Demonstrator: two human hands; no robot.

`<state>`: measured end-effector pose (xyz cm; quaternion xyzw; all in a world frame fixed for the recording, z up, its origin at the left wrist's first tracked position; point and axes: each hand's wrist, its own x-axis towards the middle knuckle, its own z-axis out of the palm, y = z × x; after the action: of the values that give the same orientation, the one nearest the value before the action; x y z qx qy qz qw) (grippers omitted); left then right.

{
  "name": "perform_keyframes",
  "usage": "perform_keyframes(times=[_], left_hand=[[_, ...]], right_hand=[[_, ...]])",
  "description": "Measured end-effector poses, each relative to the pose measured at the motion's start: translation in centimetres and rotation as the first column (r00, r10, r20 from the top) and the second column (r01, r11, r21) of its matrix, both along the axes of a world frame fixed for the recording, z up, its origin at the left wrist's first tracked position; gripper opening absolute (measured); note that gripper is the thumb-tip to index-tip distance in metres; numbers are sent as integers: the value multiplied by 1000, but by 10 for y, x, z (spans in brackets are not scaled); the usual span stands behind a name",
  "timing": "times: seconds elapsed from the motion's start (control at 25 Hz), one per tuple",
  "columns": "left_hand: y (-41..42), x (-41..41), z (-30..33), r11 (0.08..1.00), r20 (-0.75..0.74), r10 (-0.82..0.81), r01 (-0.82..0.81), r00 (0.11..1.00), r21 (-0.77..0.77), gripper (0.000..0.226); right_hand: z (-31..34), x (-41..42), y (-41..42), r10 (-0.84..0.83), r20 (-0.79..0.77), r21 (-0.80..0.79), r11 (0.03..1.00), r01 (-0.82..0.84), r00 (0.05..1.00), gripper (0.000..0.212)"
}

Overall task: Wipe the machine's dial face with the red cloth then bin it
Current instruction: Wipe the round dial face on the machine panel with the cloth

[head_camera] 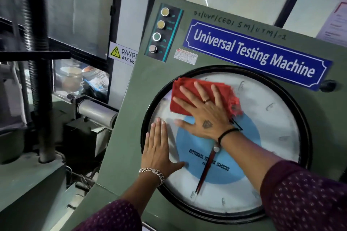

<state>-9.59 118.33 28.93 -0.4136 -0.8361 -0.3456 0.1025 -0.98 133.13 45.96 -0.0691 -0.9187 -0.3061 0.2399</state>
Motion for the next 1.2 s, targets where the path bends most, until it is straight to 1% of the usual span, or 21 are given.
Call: perform_keyframes(times=[0.08, 0.12, 0.2, 0.24, 0.32, 0.4, 0.44, 0.48, 0.56, 0.64, 0.68, 0.72, 0.76, 0.8, 0.88, 0.96, 1.04, 1.08, 1.12, 1.2], left_hand=[[-1, 2, -3, 1000, 18, 15, -15, 1000, -10, 168], [-1, 4, -5, 1000, 30, 20, -20, 999, -13, 169], [-2, 9, -5, 1000, 42, 14, -14, 999, -8, 169], [-3, 10, -3, 1000, 38, 4, -3, 999, -16, 167], [-3, 8, 8, 999, -9, -13, 13, 1000, -34, 163], [1, 4, 24, 1000, -56, -14, 13, 998, -20, 161], [6, 1, 34, 1000, -67, -16, 15, 998, -7, 162], [11, -1, 41, 1000, -73, -16, 17, 997, 7, 162], [19, -3, 50, 1000, -95, -3, 6, 996, 24, 160], [21, -5, 53, 1000, -127, -12, 12, 992, 3, 161], [20, -6, 54, 1000, -145, -18, 16, 989, -11, 162], [18, -8, 56, 999, -174, -28, 23, 984, -27, 163], [17, -10, 61, 998, -214, -46, 37, 976, -47, 163], [19, -10, 68, 997, -262, -68, 53, 963, -64, 163], [26, -11, 91, 994, -355, -94, 71, 930, -79, 165], [37, -8, 116, 991, -441, -119, 82, 890, -102, 166], [47, -6, 137, 985, -535, -154, 87, 831, -148, 167], [50, -6, 145, 981, -573, -175, 91, 801, -172, 167], [53, -7, 151, 977, -606, -193, 95, 771, -190, 167], [58, -7, 160, 970, -660, -224, 96, 717, -225, 169]], right_hand=[[-3, -23, -14, -31, -15, -27, 999, 31, 999, 88], [-16, -23, -17, -3, 7, -6, 1000, 3, 1000, 88], [-38, 8, -5, 57, 81, 70, 996, -62, 995, 83], [-39, 29, 8, 67, 101, 91, 993, -77, 993, 82], [-19, 58, 33, 23, 35, 108, 994, -27, 999, 83], [8, 52, 41, -56, -112, 36, 998, 60, 992, 85], [13, 43, 38, -96, -149, 5, 995, 98, 984, 87], [7, 36, 32, -107, -160, -4, 994, 107, 981, 88], [-26, 45, 30, -43, -105, 31, 998, 47, 994, 90], [-51, 91, 47, -11, -47, 70, 997, 14, 999, 91], [-52, 113, 59, -20, -59, 85, 996, 25, 998, 92], [-43, 127, 69, -64, -101, 84, 994, 73, 993, 95], [-29, 129, 75, -118, -172, 48, 991, 128, 978, 98], [-15, 123, 78, -171, -251, -16, 985, 173, 953, 99], [-5, 102, 71, -233, -316, -110, 972, 208, 920, 97], [-34, 107, 60, -208, -320, -119, 977, 179, 924, 96], [-77, 143, 58, -205, -327, -122, 977, 174, 923, 91], [-93, 163, 59, -236, -345, -137, 970, 200, 909, 91], [-96, 174, 63, -293, -378, -164, 955, 249, 878, 92], [-70, 166, 67, -427, -485, -308, 900, 308, 763, 95]])
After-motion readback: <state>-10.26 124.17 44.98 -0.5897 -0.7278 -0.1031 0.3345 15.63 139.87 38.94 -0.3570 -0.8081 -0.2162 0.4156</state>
